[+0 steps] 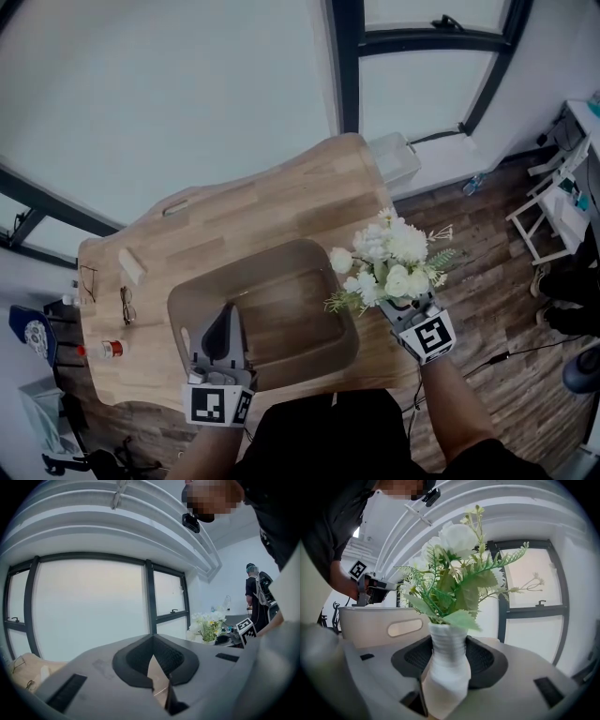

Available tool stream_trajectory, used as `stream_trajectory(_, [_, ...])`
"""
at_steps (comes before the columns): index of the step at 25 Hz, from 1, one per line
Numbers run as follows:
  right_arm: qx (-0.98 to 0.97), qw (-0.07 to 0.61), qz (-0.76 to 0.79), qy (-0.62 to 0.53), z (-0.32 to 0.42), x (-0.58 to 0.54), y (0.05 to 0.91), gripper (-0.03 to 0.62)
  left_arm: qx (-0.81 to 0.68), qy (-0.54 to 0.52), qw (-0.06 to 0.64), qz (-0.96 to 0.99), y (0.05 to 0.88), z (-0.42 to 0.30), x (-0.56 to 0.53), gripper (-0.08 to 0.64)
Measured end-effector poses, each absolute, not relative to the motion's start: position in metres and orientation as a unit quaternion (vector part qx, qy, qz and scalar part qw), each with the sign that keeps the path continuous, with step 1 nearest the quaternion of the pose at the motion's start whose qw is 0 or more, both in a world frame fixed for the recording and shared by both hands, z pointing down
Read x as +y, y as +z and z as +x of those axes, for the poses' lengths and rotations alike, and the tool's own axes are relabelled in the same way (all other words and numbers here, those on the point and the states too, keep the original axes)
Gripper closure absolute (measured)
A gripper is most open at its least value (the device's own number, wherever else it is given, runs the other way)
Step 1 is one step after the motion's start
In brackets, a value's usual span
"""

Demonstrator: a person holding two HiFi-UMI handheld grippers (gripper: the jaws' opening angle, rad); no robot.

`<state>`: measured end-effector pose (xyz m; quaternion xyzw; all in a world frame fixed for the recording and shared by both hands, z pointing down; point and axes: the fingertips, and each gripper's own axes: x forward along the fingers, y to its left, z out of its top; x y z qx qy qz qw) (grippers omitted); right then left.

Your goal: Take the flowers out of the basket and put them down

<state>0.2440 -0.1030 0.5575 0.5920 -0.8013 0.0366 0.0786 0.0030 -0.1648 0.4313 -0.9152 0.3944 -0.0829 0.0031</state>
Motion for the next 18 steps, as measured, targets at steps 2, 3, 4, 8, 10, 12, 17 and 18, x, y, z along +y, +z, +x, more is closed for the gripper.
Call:
stream_trajectory(2, [-0.802, 0.082, 0.591, 0.040, 0.245, -0.101, 0.563, 0.351, 0.394, -0.085, 0.000, -0.915, 0.433, 0.004, -0.164, 0.555])
stream_trajectory(3, [-0.803, 0.083, 0.589, 0.041, 0.245, -0.101, 0.566, 0.351, 0.394, -0.087, -0.001, -0.915, 0.433, 0.003, -0.164, 0.555])
stream_trajectory(4, [-0.804, 0.082, 0.587, 0.042, 0.243, -0.100, 0.568, 0.351, 0.395, -0.089, -0.001, -0.914, 0.433, 0.002, -0.164, 0.555])
stream_trajectory(8, [-0.805, 0.071, 0.588, 0.042, 0.241, -0.095, 0.571, 0.351, 0.396, -0.091, 0.004, -0.914, 0.429, 0.001, -0.164, 0.555])
stream_trajectory(10, [-0.803, 0.072, 0.591, 0.041, 0.243, -0.092, 0.571, 0.351, 0.394, -0.090, 0.005, -0.915, 0.428, 0.002, -0.163, 0.555])
stream_trajectory(12, [-0.801, 0.074, 0.593, 0.040, 0.243, -0.089, 0.572, 0.351, 0.390, -0.089, 0.007, -0.916, 0.426, 0.005, -0.162, 0.555])
stream_trajectory(17, [-0.792, 0.086, 0.602, 0.052, 0.243, -0.084, 0.573, 0.351, 0.379, -0.087, 0.008, -0.921, 0.423, 0.012, -0.161, 0.555])
stream_trajectory(18, [-0.792, 0.088, 0.602, 0.051, 0.243, -0.084, 0.573, 0.350, 0.377, -0.086, 0.008, -0.922, 0.422, 0.013, -0.162, 0.555])
